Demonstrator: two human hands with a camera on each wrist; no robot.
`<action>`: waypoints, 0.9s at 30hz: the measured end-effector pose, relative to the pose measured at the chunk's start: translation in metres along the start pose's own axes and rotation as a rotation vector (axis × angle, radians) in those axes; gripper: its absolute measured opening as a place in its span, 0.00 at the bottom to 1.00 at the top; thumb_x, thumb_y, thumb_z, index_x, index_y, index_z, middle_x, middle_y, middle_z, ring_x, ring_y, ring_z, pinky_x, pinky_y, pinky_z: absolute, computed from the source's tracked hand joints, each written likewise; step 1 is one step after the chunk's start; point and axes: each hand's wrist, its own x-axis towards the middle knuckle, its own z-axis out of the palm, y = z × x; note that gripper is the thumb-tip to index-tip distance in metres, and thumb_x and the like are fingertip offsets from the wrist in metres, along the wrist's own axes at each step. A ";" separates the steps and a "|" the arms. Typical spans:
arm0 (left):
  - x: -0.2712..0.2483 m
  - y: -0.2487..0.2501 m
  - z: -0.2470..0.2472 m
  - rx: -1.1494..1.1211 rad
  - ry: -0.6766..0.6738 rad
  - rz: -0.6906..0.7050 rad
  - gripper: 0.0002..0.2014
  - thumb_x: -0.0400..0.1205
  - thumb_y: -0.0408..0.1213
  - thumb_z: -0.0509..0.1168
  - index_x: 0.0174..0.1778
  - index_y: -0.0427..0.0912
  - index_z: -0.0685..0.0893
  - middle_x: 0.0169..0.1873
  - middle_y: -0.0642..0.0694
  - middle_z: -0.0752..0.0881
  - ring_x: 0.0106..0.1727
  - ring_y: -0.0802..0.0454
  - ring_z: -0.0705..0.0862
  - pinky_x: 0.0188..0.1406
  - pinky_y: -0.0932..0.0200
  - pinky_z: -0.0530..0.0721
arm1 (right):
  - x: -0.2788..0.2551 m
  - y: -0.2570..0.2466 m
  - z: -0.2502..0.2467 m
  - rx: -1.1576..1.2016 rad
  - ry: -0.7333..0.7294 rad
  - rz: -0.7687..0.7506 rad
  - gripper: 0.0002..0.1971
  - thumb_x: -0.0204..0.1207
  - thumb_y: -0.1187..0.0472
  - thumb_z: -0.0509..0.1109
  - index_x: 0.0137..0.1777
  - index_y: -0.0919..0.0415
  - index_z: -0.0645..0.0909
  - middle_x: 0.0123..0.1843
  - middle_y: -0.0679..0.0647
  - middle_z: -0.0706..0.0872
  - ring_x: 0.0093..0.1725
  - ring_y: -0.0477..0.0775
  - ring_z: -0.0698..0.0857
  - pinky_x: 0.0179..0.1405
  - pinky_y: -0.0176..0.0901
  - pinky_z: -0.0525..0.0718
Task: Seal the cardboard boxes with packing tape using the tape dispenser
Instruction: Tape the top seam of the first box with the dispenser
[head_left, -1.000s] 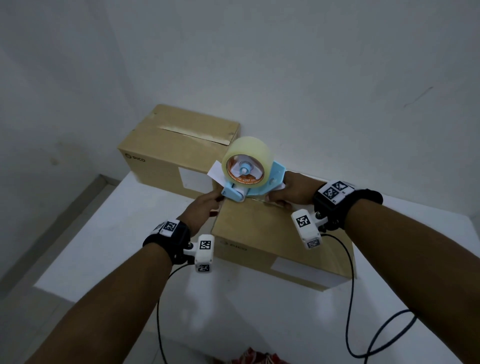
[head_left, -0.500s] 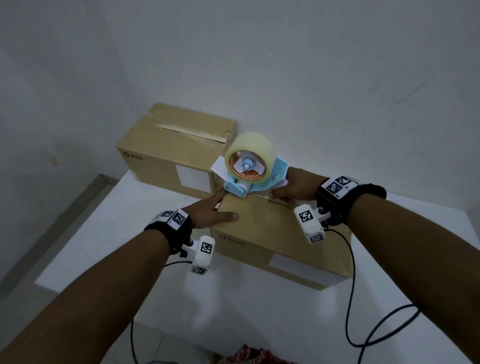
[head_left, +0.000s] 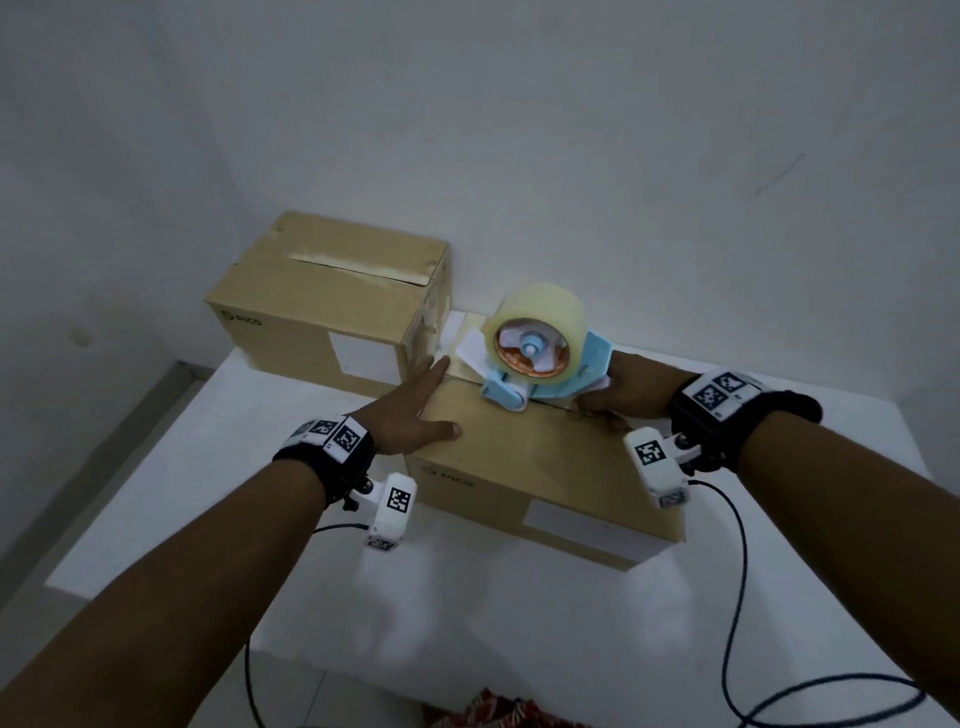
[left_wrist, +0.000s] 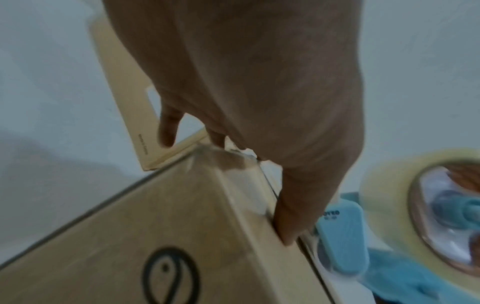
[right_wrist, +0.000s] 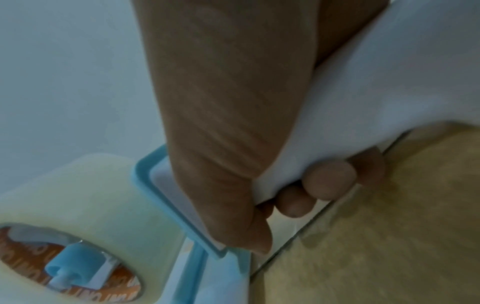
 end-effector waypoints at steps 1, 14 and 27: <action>0.002 0.005 0.000 0.093 0.031 0.041 0.52 0.79 0.55 0.70 0.85 0.55 0.34 0.86 0.53 0.37 0.86 0.51 0.50 0.81 0.50 0.61 | -0.004 -0.006 0.000 -0.008 0.003 -0.005 0.28 0.63 0.42 0.71 0.54 0.65 0.82 0.50 0.67 0.88 0.50 0.72 0.86 0.50 0.73 0.85; 0.015 0.022 0.004 0.572 -0.048 -0.014 0.63 0.64 0.83 0.56 0.83 0.56 0.28 0.83 0.61 0.29 0.85 0.51 0.35 0.79 0.25 0.43 | -0.035 -0.015 -0.011 0.039 0.026 0.046 0.18 0.63 0.49 0.71 0.46 0.63 0.80 0.34 0.57 0.83 0.30 0.53 0.80 0.35 0.50 0.82; 0.017 0.021 0.005 0.625 -0.072 -0.019 0.63 0.61 0.86 0.51 0.82 0.56 0.27 0.81 0.62 0.27 0.85 0.51 0.35 0.77 0.23 0.43 | -0.096 0.024 -0.032 0.105 0.098 0.160 0.09 0.67 0.68 0.70 0.35 0.74 0.75 0.24 0.64 0.78 0.22 0.57 0.75 0.22 0.38 0.74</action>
